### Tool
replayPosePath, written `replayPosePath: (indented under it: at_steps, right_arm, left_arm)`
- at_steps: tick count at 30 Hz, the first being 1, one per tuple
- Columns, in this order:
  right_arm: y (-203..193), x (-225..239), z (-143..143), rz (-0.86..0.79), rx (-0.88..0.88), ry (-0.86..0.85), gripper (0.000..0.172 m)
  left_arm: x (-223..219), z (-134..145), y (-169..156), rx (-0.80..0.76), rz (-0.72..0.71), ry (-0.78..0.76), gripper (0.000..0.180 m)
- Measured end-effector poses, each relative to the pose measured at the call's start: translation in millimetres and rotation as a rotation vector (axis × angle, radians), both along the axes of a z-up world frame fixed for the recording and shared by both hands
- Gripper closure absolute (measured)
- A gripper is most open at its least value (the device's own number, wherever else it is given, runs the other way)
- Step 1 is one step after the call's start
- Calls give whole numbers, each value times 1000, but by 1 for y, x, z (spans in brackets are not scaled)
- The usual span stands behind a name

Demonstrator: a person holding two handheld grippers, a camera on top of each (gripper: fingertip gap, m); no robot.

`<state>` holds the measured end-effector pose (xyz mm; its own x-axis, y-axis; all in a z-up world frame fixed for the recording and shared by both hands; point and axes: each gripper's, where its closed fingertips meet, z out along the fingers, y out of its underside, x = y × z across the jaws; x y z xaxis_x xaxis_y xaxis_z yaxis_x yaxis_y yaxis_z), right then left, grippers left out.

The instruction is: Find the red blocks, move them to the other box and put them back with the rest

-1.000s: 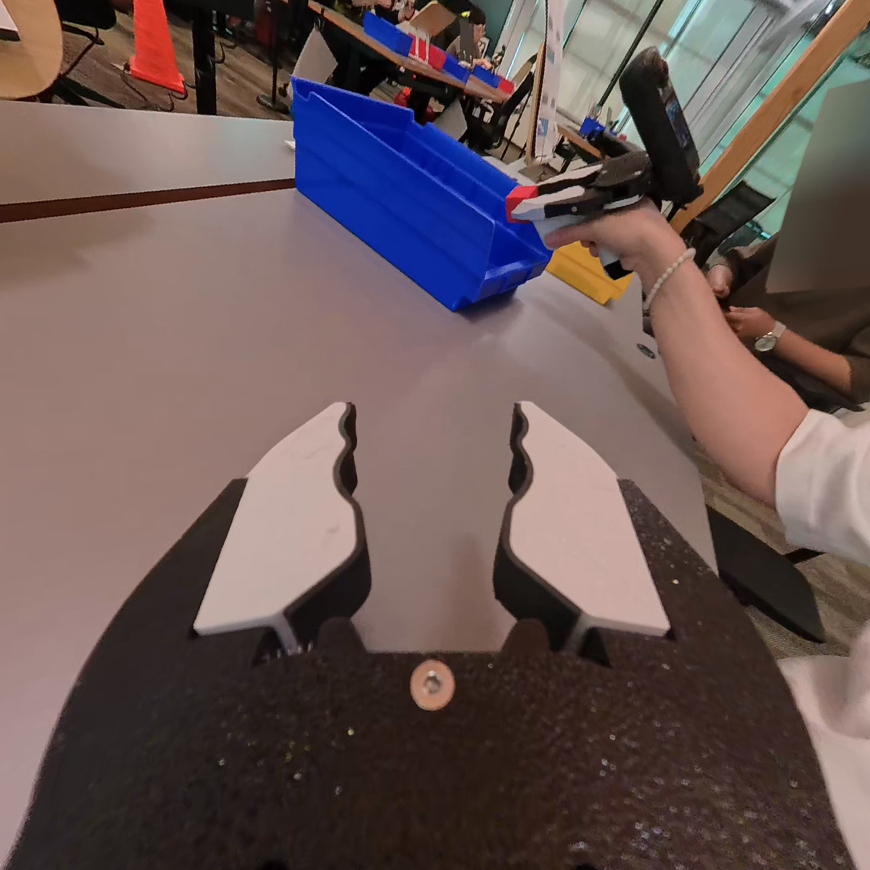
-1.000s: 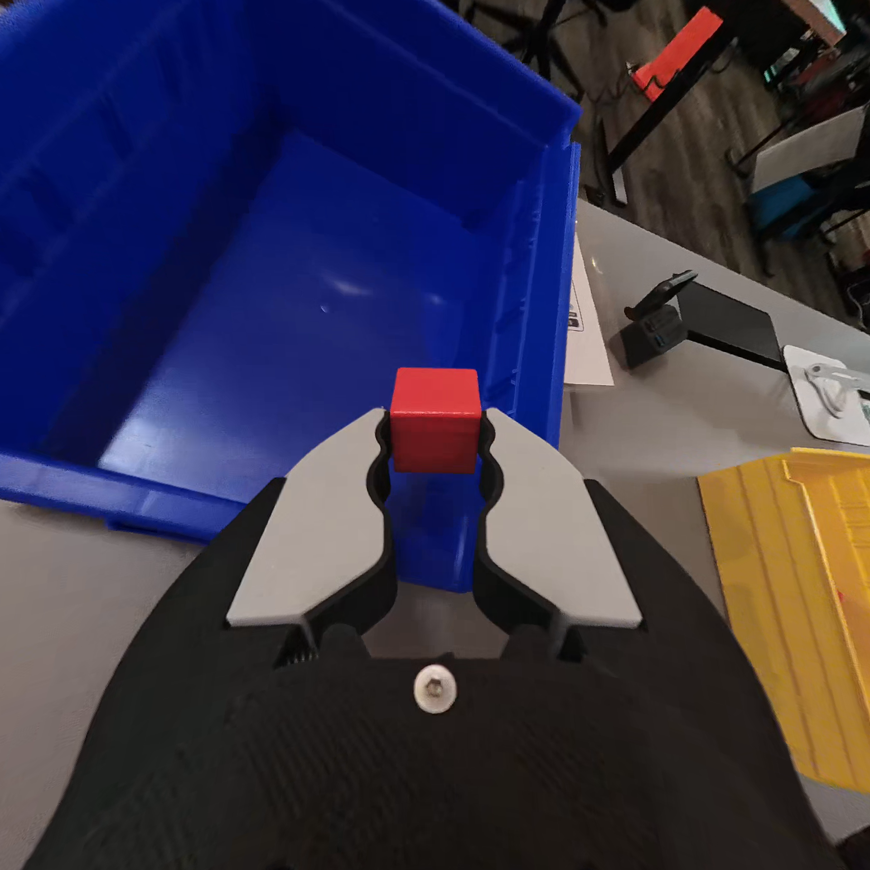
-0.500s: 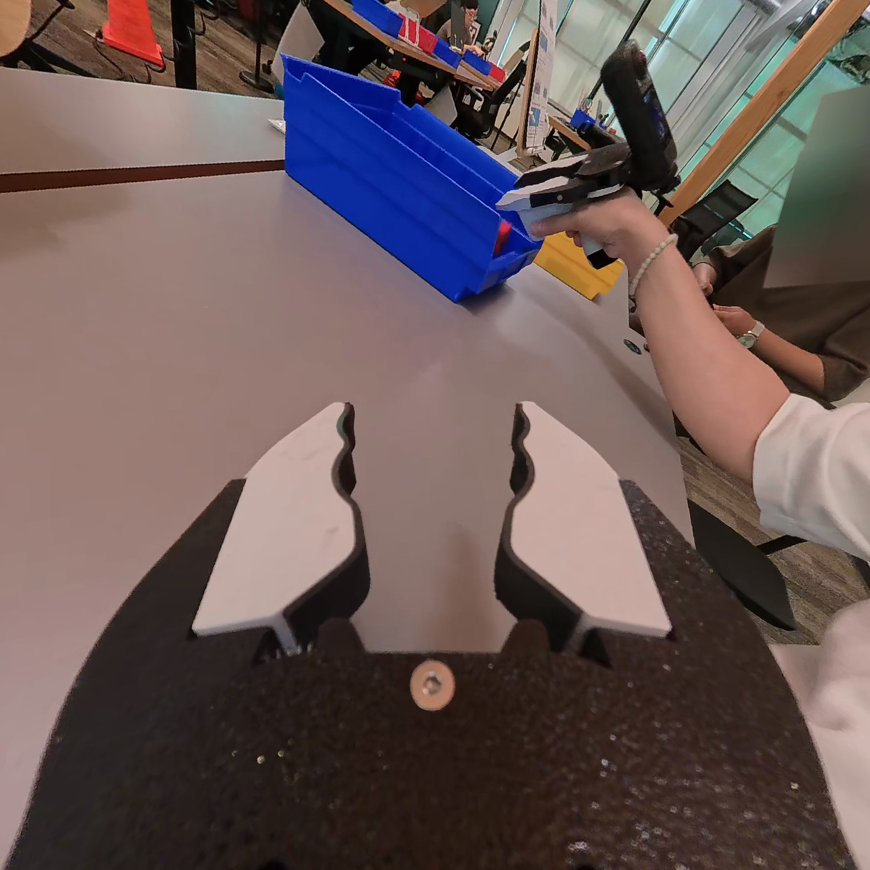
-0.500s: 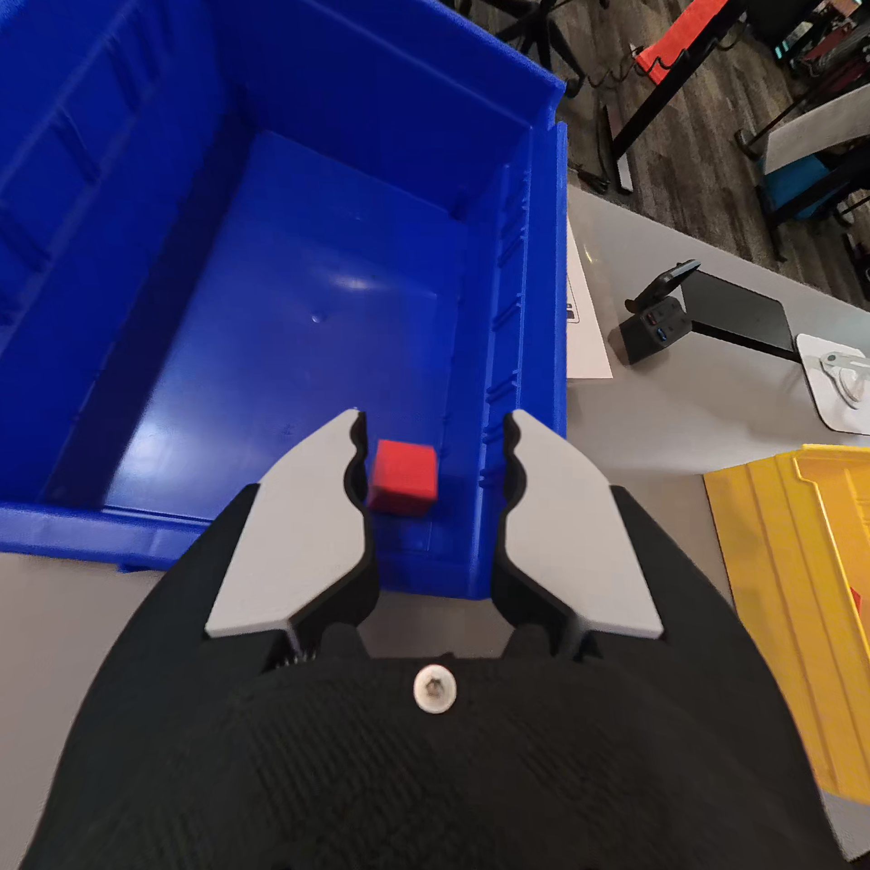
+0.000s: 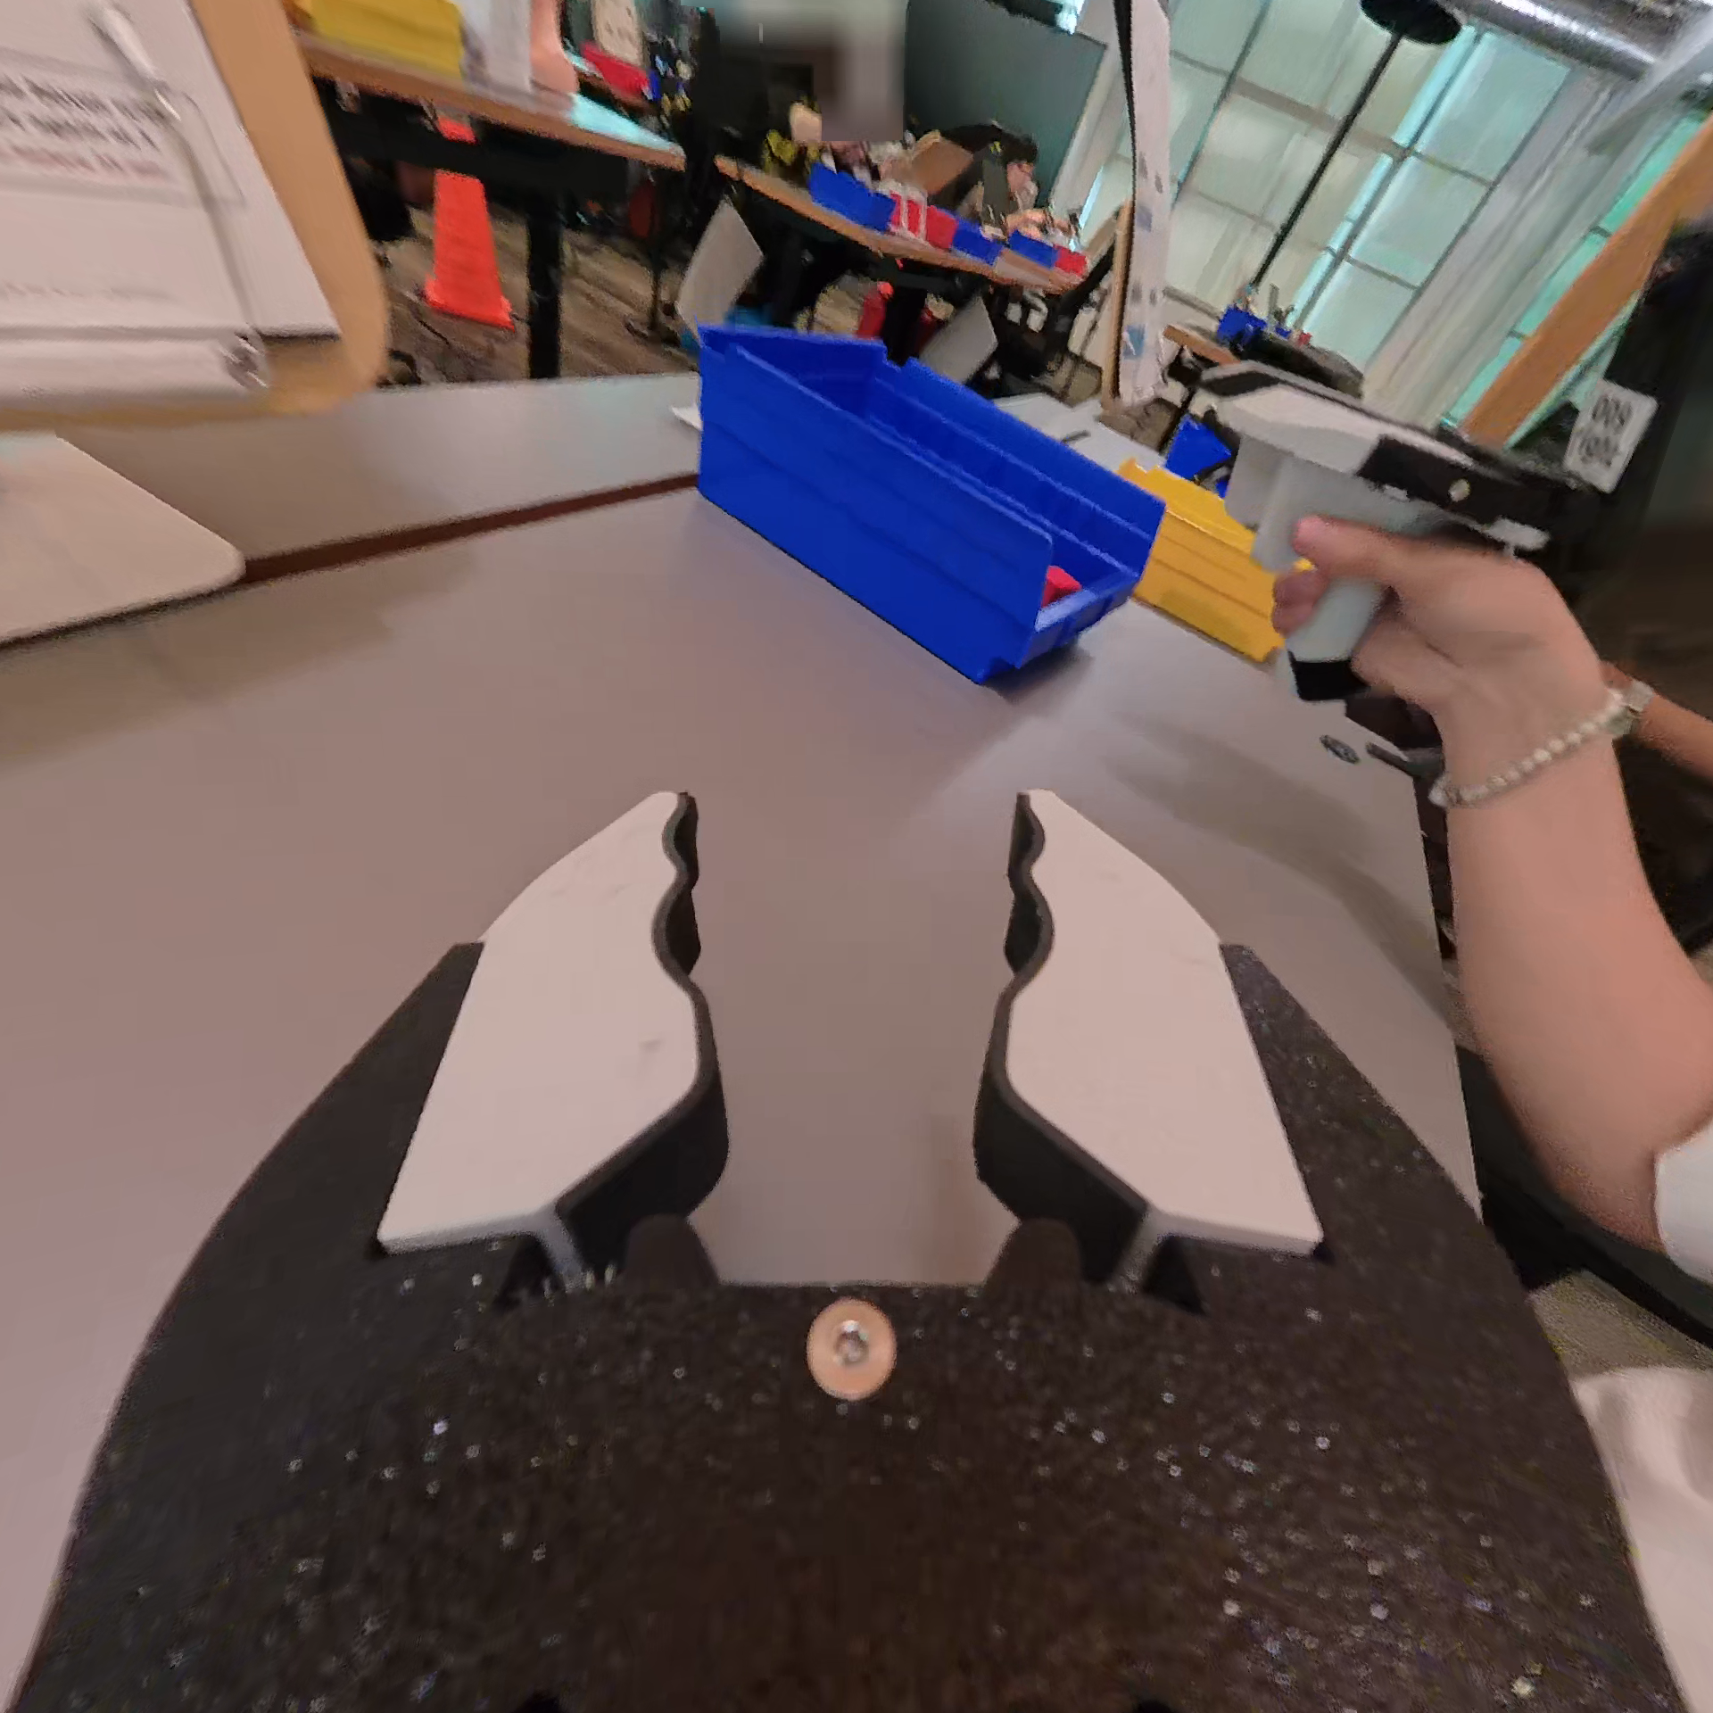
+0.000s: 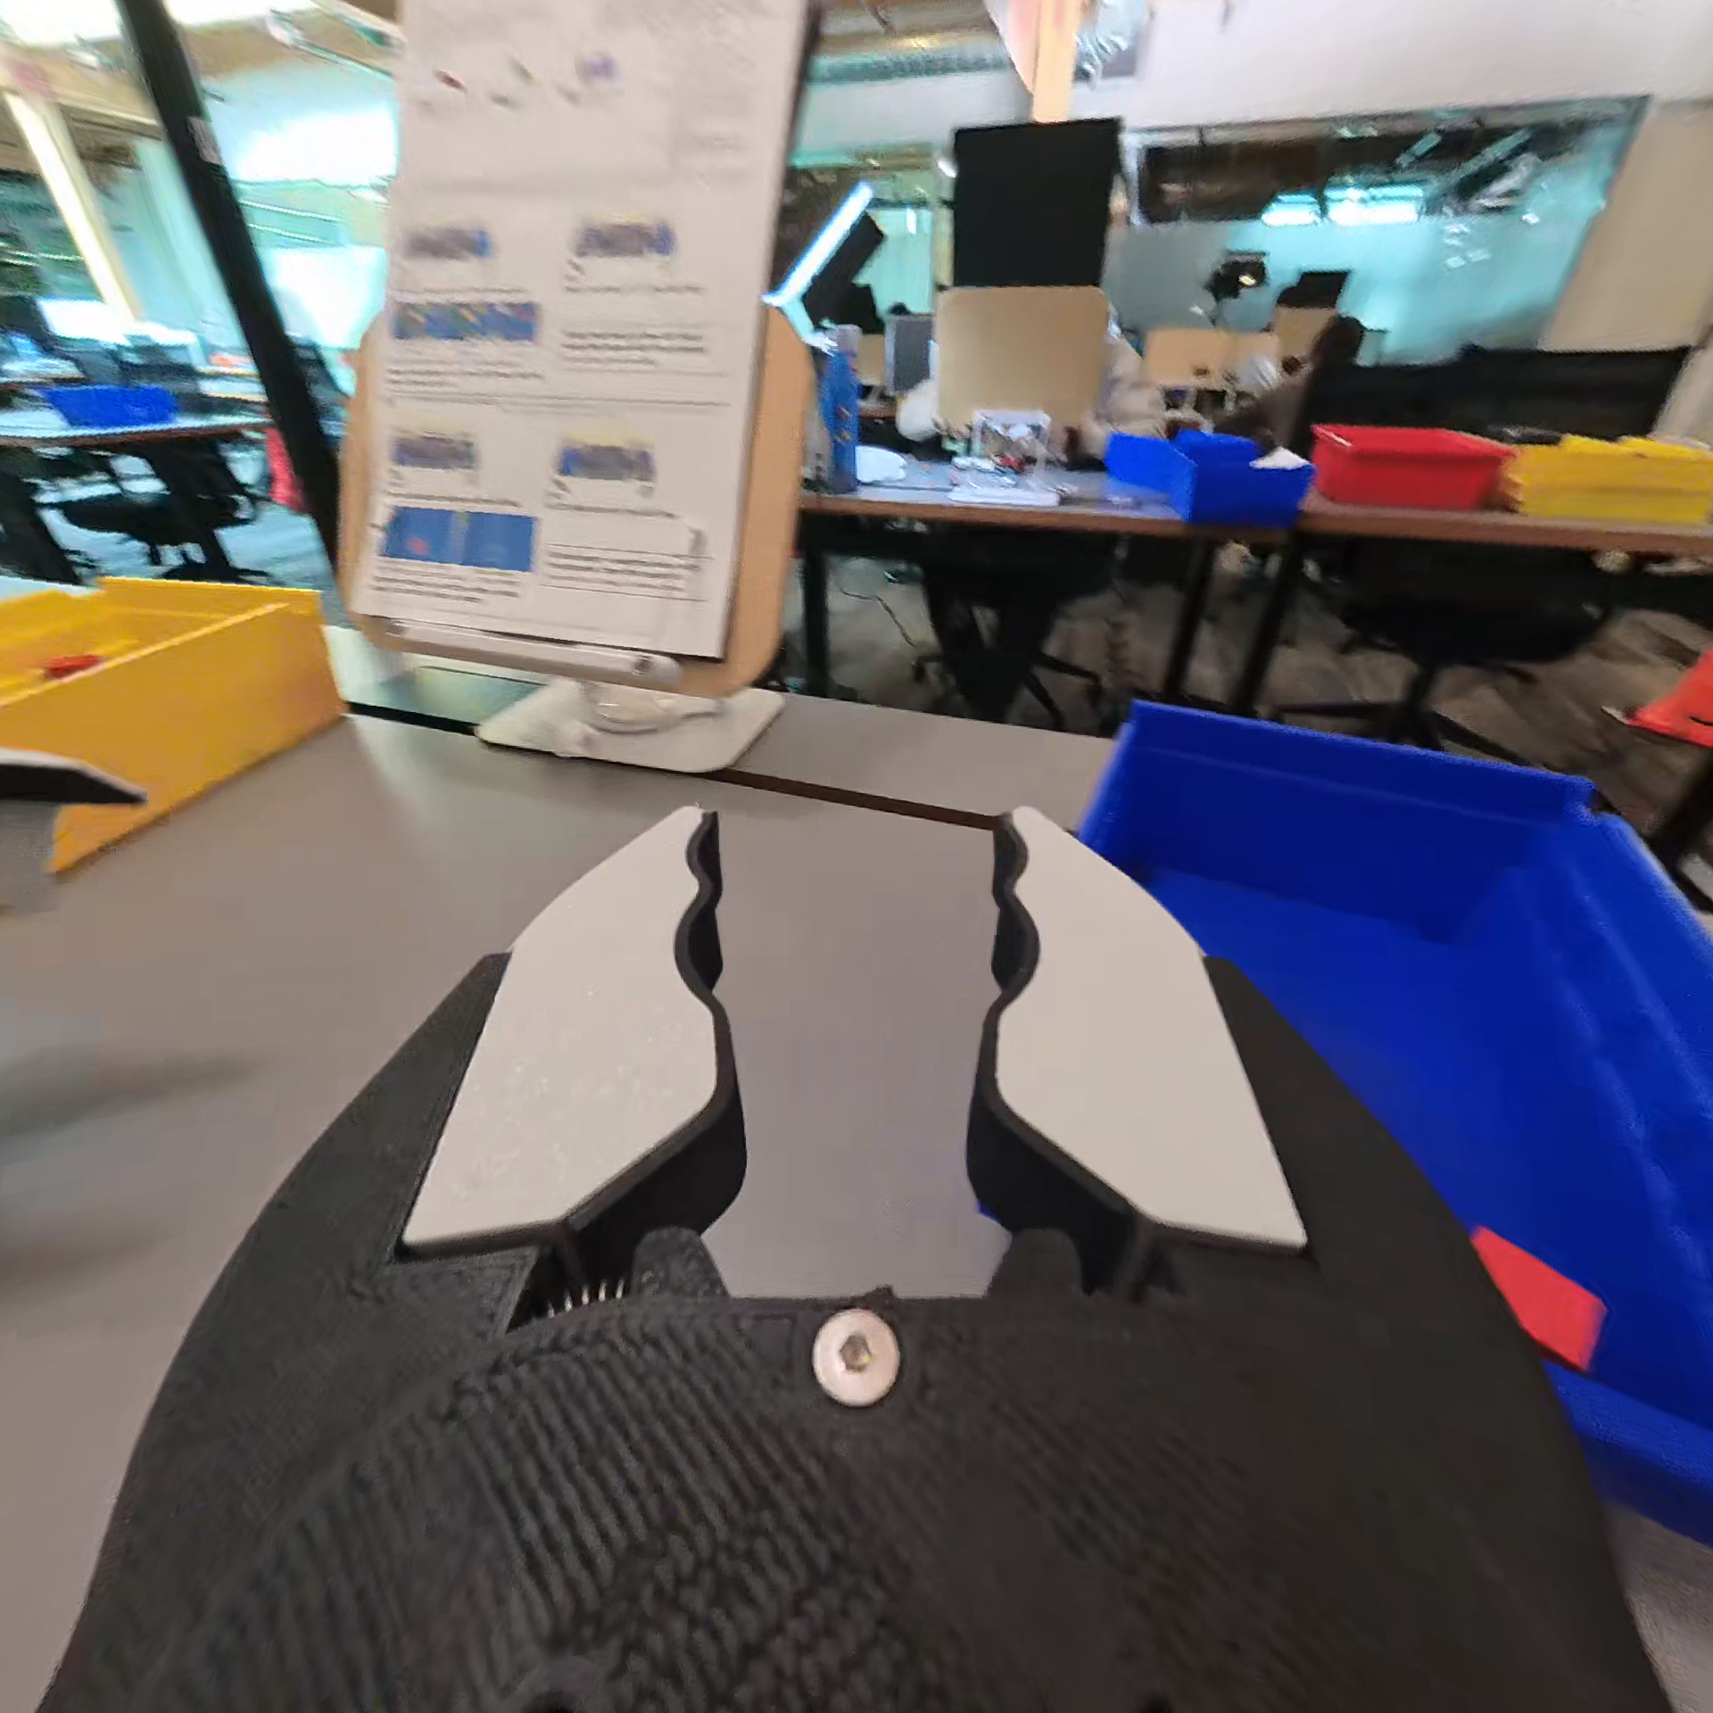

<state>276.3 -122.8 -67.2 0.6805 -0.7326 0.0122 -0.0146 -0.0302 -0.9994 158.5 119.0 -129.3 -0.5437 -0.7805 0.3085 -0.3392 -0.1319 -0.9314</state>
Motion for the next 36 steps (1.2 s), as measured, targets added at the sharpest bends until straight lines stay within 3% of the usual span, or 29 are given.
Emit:
replayPosePath:
  at_steps: [4, 7, 10, 14, 18, 24, 29, 31, 36]
  right_arm:
    - [20, -20, 7, 46, -27, -61, 115]
    - [23, -23, 4, 48, -41, -74, 116]
    - [26, -21, 5, 67, -38, -66, 117]
    - [30, -21, 9, 71, -17, -77, 117]
    - [37, -26, 8, 94, -41, -83, 117]
    - [44, -31, 8, 115, -50, -93, 118]
    - [47, -33, 5, 120, -85, -102, 118]
    - [48, -33, 3, 128, -90, -97, 118]
    - [51, -36, 3, 146, -85, -93, 118]
  left_arm:
    - [-21, 40, 61, -26, 182, -57, 126]
    - [-39, 55, 143, 67, 412, -5, 131]
    - [-55, 43, 227, 206, 596, 183, 130]
    - [-59, -1, 293, 299, 674, 505, 129]
    - [-49, -47, 310, 377, 637, 741, 129]
    - [-36, -94, 315, 421, 598, 946, 130]
    - [-31, -113, 316, 418, 610, 993, 132]
    - [-28, -115, 315, 410, 616, 978, 144]
    - [-30, -112, 318, 423, 612, 954, 145]
